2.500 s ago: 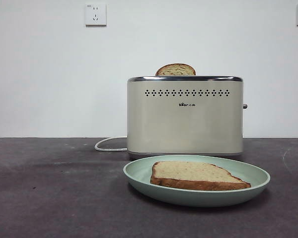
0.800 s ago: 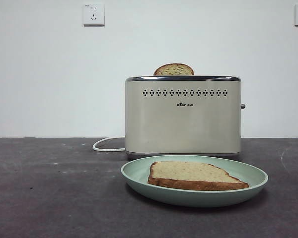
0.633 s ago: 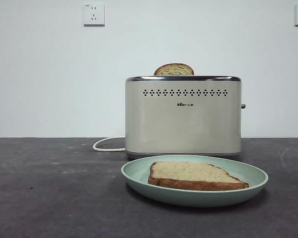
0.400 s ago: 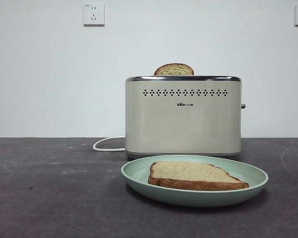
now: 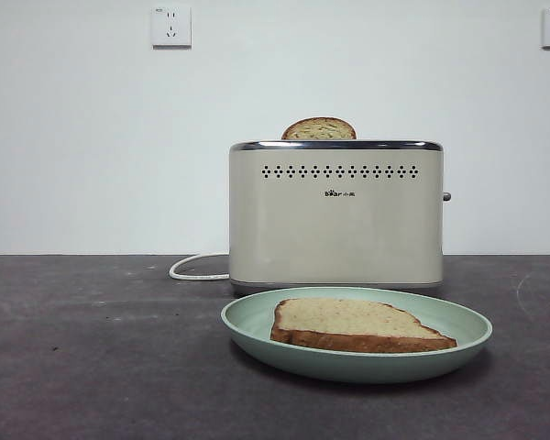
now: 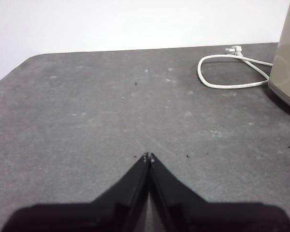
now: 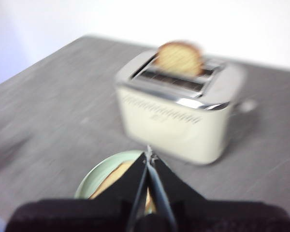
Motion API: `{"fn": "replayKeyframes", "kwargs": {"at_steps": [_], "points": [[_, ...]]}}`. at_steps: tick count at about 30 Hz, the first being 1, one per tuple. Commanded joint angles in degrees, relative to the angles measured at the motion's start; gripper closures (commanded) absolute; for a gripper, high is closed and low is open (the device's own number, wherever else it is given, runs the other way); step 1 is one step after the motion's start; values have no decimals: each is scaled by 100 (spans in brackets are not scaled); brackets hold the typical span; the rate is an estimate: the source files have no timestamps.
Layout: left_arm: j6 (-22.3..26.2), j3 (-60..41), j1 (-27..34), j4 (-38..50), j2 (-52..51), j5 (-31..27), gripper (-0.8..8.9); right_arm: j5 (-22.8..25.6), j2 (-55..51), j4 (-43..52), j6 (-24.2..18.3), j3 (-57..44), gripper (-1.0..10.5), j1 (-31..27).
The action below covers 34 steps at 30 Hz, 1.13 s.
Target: Take the bread from the toaster,put the bread on the plate,put the plate on the table
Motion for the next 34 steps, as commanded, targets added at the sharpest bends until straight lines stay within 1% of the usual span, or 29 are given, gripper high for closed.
{"fn": "replayKeyframes", "kwargs": {"at_steps": [1,5,8,11,13,15,17,22,28,31,34], "points": [[-37,-68,17,50,-11,-7,817,4,-343,444,-168,-516,945,-308],[-37,-68,17,50,-11,-7,817,-17,-1073,1600,-114,-1746,945,-514],[-37,-68,17,50,-11,-7,817,-4,-1652,2719,-57,-2940,945,-564],[-37,-68,17,50,-11,-7,817,11,-2118,3451,-63,-3875,945,-564],[-37,-68,17,50,-11,-7,817,13,-2363,3672,-61,-4334,945,-562],[-37,-68,17,50,-11,-7,817,63,-2579,3757,-59,-4693,945,-562],[-37,-68,17,50,-11,-7,817,223,-2756,3762,-46,-4988,945,-560],[-37,-68,17,50,-11,-7,817,586,-3025,3740,31,-5370,945,-557],[-37,-68,17,50,-11,-7,817,595,-3230,3604,52,-5558,945,-553],[-37,-68,17,50,-11,-7,817,590,-3230,3600,125,-5659,945,-553],[-37,-68,17,50,-11,-7,817,588,-3230,3604,297,-5799,945,-553]]}}
